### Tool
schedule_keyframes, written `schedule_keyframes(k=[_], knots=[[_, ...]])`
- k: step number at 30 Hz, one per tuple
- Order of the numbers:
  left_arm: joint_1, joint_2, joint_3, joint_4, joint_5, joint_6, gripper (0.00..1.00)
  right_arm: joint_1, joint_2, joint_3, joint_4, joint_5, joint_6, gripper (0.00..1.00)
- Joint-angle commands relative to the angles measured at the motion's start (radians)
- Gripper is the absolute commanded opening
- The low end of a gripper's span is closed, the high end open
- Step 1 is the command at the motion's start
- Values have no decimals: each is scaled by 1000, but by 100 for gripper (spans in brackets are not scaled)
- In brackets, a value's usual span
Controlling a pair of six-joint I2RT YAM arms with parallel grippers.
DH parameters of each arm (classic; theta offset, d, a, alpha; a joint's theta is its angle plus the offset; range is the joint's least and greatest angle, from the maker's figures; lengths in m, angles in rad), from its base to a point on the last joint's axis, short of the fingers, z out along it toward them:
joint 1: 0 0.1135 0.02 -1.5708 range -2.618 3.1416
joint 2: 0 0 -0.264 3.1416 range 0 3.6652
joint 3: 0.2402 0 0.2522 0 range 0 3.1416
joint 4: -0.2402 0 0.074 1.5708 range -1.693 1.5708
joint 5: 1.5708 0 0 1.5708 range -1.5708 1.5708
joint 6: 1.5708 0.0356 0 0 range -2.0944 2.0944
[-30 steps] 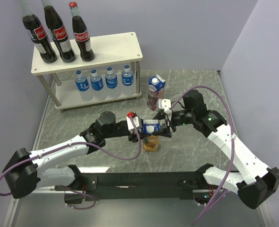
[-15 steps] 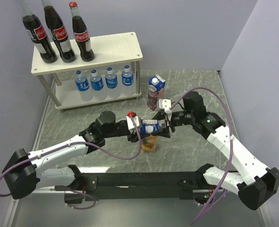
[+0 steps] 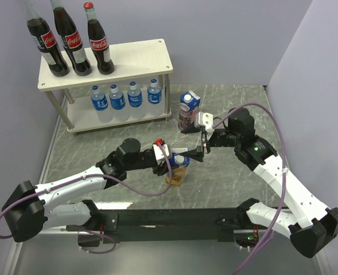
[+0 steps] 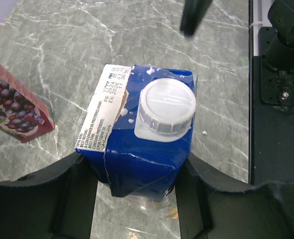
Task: Place and organize the beverage onto the shelf
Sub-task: Pick up the drink from the center of the board.
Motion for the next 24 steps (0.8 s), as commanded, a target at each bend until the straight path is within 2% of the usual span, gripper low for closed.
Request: schedule_keyframes(k=[1, 10, 13, 16, 24], knots=[[-7, -30, -27, 45, -9, -7, 13, -2, -27, 53, 48, 13, 10, 86], [-7, -44, -44, 57, -25, -19, 10, -5, -57, 37, 48, 106, 25, 88], [-7, -76, -35, 40, -36, 11, 9, -10, -80, 34, 37, 157, 39, 89], [-7, -119, -21, 15, -60, 57, 1, -17, -101, 20, 33, 188, 45, 89], [-5, -177, 78, -32, -68, 125, 0, -45, -141, -64, 62, 191, 86, 90]])
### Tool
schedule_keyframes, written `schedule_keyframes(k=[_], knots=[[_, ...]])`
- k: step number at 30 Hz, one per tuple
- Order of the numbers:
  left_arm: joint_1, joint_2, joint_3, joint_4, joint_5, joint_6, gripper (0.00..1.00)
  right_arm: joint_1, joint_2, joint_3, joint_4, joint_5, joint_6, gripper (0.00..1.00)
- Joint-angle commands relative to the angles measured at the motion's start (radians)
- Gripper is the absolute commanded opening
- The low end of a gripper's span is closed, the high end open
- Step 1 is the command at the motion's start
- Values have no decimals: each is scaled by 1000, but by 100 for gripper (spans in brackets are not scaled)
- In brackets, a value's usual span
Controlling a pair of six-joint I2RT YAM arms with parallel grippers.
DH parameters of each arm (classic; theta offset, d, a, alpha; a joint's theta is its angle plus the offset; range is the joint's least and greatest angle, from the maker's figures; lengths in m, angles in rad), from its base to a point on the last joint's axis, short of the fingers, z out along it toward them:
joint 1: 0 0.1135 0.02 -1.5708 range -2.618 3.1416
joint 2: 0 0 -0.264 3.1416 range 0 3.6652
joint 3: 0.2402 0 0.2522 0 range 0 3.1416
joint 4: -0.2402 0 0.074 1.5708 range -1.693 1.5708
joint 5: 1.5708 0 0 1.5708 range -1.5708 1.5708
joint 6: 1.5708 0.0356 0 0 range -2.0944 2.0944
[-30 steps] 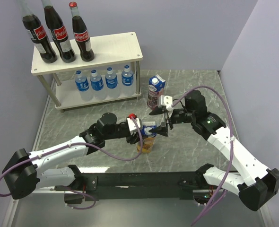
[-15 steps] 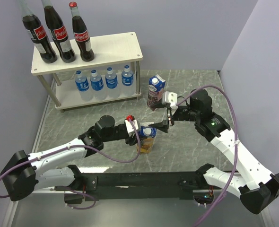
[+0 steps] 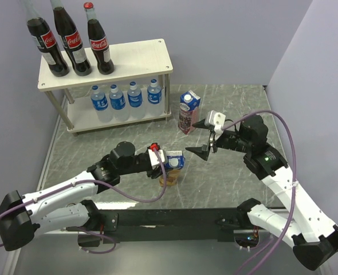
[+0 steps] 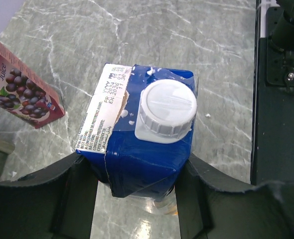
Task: Place and organize the beverage onto the shelf
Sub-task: Pick up the drink from the center of the board.
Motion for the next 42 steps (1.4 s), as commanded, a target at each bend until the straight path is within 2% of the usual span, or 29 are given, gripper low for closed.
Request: schedule_keyframes(k=[1, 9, 26, 34, 37, 42], knots=[[5, -48, 119, 84, -13, 64, 0, -18, -19, -50, 47, 9, 42, 90], [5, -55, 136, 113, -24, 51, 1, -57, -43, -107, 76, -34, 68, 91], [25, -66, 278, 80, -111, -18, 1, -133, -56, -139, 88, -94, 102, 92], [40, -62, 353, 40, -110, -8, 0, -138, -45, -139, 71, -120, 91, 92], [42, -60, 340, 44, -102, -5, 1, -139, -39, -138, 62, -126, 82, 92], [57, -49, 230, 176, -45, -19, 0, -141, -39, -138, 59, -134, 79, 92]])
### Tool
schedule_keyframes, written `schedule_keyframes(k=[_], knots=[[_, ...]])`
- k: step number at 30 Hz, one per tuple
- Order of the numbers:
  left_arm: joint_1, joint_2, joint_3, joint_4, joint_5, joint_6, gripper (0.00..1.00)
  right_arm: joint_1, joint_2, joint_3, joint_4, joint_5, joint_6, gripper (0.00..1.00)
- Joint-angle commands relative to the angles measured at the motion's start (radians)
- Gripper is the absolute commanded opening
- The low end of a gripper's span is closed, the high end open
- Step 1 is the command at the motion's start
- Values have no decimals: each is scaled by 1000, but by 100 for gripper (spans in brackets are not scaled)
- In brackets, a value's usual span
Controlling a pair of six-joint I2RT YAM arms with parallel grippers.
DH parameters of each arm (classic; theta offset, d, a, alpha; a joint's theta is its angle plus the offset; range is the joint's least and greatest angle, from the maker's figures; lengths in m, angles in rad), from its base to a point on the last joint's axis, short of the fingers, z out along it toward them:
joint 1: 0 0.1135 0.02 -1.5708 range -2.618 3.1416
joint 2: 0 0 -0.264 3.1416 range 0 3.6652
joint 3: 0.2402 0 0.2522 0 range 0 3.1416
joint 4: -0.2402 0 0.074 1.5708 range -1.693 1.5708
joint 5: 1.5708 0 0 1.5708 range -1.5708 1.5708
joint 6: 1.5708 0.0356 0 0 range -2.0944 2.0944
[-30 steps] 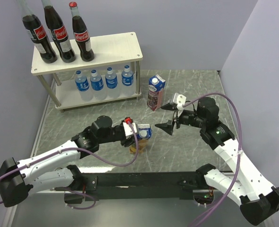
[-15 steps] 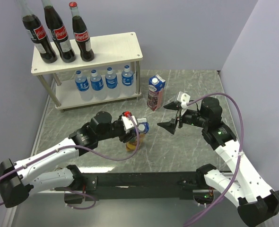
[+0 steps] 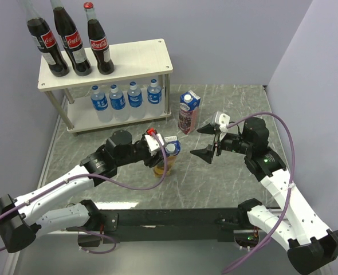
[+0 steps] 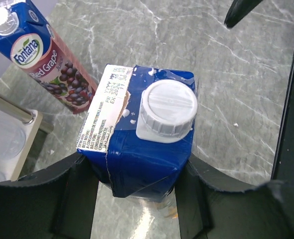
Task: Place and organize the beverage onto the shelf
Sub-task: Pick up the drink from the center of the board.
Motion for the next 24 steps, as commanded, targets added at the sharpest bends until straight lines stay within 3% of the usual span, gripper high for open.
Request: schedule_keyframes(k=[1, 13, 19, 24], knots=[[11, -44, -11, 425, 71, -3, 0, -9, 0, -5, 13, -22, -10, 92], [31, -55, -212, 576, 40, -80, 3, -15, 29, -3, -9, -49, -24, 92], [32, -137, -346, 663, -26, -175, 26, -15, 61, -2, -18, -72, -23, 93], [32, -167, -404, 676, -40, -206, 37, -6, 126, 4, 0, -108, 20, 93]])
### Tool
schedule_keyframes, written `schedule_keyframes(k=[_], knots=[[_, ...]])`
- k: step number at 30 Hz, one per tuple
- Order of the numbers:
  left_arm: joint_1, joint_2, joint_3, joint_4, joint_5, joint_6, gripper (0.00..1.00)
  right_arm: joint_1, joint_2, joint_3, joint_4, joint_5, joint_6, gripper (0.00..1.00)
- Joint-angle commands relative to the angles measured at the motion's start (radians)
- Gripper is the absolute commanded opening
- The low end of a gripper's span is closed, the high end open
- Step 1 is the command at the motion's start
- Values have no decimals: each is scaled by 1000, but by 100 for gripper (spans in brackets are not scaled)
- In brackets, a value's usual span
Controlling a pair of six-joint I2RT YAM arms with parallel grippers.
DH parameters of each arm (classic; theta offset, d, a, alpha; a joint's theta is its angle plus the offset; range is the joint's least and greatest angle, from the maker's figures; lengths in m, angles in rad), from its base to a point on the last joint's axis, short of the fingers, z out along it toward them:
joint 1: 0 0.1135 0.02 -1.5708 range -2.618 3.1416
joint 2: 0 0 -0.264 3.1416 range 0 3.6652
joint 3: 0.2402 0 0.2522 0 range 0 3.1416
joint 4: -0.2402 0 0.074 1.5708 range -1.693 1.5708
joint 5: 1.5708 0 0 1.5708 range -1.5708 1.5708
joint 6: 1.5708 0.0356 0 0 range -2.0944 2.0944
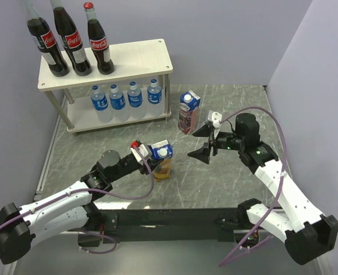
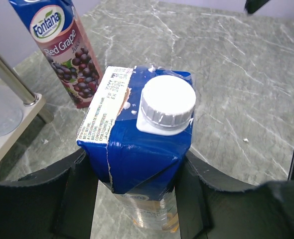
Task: Place and organize the beverage onto the shelf
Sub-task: Pick up the drink from the center of the board.
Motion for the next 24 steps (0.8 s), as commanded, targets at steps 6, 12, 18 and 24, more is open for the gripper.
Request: schedule_keyframes(k=[6, 12, 18, 24], knots=[[0, -32, 16, 170, 23, -82, 53, 52, 108, 73, 31, 42, 52, 91], [-2, -44, 27, 149, 32, -84, 74, 96, 178, 188, -110, -39, -188, 94], [-2, -53, 25, 130, 38, -82, 75, 141, 315, 397, -444, -131, -667, 98], [-2, -75, 38, 80, 50, -84, 99, 233, 447, 530, -629, -62, -796, 98]])
